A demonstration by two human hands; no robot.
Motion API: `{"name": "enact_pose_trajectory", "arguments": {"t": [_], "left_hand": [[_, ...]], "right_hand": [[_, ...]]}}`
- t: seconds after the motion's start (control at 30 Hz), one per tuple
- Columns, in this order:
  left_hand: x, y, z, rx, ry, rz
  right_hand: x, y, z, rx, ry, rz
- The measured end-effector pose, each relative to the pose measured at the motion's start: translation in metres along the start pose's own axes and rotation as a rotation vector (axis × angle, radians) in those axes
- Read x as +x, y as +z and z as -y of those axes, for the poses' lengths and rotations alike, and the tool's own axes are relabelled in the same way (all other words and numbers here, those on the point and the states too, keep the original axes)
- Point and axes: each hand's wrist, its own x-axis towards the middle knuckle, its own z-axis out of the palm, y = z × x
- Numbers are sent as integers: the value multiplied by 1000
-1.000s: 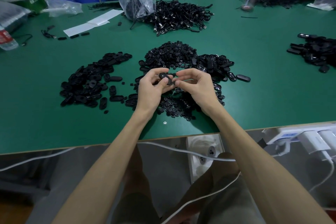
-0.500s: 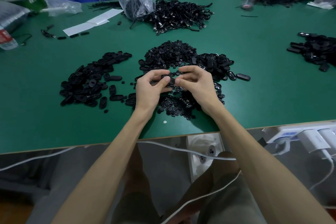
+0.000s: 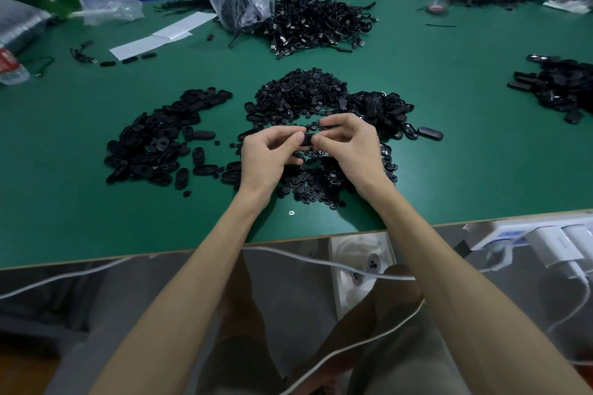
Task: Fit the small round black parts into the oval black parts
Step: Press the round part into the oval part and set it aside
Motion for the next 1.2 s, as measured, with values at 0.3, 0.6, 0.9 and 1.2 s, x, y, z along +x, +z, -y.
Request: {"name": "enact_pose_trajectory", "arguments": {"t": [0.3,0.6,0.9,1.2], "left_hand": [[-2,1,-2,52,13,37],[-2,3,0,75,-14,0],[-1,2,-1,-8,-55,-108],[-3,1,-5,5,-37,-12]], "right_hand": [[-4,-2,4,-16,-22,0],[-7,6,3,-251,-264,-20],[-13,10,10,-330,-365,33],[-3,5,5,-272,-184,67]]}}
